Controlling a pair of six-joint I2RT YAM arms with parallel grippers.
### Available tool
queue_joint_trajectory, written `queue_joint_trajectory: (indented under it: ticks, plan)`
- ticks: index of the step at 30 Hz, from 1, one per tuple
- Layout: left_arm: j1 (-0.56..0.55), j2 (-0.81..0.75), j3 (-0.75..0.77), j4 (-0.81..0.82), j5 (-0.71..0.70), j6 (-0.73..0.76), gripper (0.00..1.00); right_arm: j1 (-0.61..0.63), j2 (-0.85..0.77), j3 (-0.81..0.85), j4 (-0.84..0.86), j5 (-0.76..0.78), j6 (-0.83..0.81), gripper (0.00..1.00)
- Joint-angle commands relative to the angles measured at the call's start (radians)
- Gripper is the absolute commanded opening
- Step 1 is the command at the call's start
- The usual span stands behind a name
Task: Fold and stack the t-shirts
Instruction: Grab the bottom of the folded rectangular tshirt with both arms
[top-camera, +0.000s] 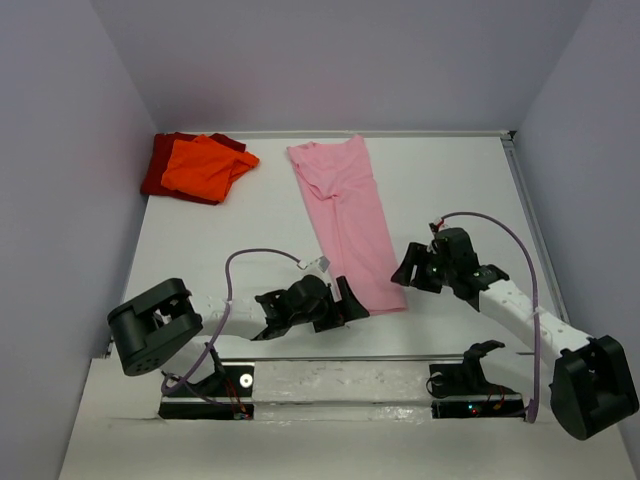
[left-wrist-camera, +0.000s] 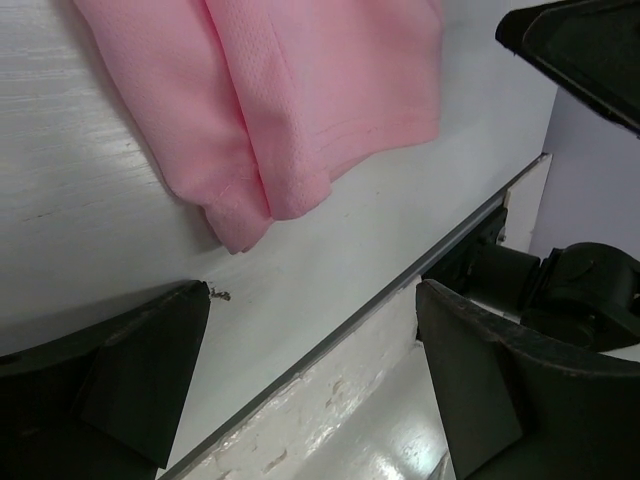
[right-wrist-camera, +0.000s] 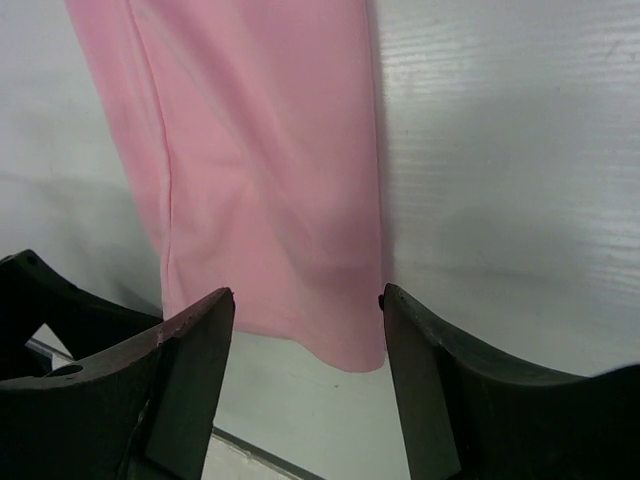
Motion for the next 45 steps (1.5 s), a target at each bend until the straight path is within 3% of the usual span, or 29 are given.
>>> queue_joint_trajectory:
  ticks: [1, 10, 19, 35, 40, 42, 45]
  plan:
    - [-0.003, 0.013, -0.006, 0.014, -0.062, -0.015, 0.99, 0.007, -0.043, -0.018, -0.068, -0.014, 0.053, 0.67]
    - [-0.003, 0.048, -0.011, -0.001, -0.186, -0.06, 0.99, 0.029, 0.016, 0.002, -0.087, 0.129, 0.102, 0.66]
    - [-0.003, 0.111, 0.008, -0.017, -0.201, -0.062, 0.98, 0.029, 0.078, -0.061, 0.034, 0.028, 0.154, 0.55]
    - [-0.005, 0.163, -0.009, -0.02, -0.22, -0.065, 0.96, 0.067, -0.091, -0.11, -0.096, -0.019, 0.186, 0.57]
    - [-0.003, 0.15, -0.032, -0.018, -0.229, -0.066, 0.86, 0.076, -0.108, -0.109, -0.118, -0.014, 0.183, 0.5]
    - [-0.003, 0.15, -0.041, -0.009, -0.221, -0.065, 0.74, 0.076, -0.102, -0.105, -0.118, -0.011, 0.183, 0.47]
    - [-0.003, 0.156, -0.049, -0.009, -0.226, -0.057, 0.67, 0.076, -0.092, -0.101, -0.11, 0.0, 0.182, 0.49]
